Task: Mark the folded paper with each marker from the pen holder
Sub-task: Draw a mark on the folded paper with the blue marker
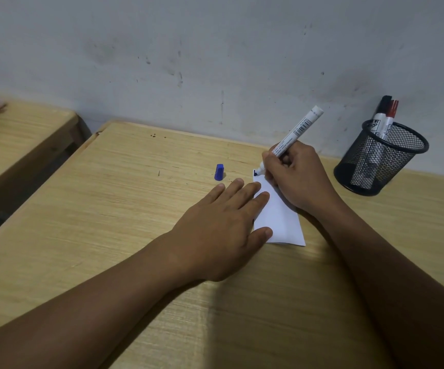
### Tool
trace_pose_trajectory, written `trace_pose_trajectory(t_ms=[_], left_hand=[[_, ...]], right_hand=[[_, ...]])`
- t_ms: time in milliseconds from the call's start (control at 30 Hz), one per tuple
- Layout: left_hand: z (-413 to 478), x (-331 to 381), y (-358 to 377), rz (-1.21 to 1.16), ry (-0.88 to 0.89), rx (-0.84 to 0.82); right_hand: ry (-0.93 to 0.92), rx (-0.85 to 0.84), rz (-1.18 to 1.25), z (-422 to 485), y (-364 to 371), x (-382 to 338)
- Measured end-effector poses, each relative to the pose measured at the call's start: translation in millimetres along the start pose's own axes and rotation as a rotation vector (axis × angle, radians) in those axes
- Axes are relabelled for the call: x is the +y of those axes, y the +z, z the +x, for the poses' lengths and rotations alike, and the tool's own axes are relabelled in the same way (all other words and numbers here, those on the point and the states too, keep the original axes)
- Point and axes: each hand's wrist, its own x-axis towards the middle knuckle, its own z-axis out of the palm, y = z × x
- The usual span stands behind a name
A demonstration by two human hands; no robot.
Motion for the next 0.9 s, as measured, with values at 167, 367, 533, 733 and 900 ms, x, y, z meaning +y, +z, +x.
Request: trace_pose_trajectory(t_ms=[167,367,533,733,900], left_hand=[[0,-1,0,0.002,0.003,0.006],[-2,-1,1,0.015,0.017,0.029],[-5,-2,0,0.006,0.044,0.12],[-2,-9,-18,-0.137,-0.031,0.588],[17,-29,-38,0.08,-0.386,0.358]], right_hand=[[-0.01,-0.011,0.0,0,0,-1],[0.007,0.012,0.086,-1,-2,0],[0.092,0.16,0.475,-3,-11,-4],[0.151,0.28,0.75,-8,-30,-20],[0.122,0.254,0.719,-25,-51,-40]])
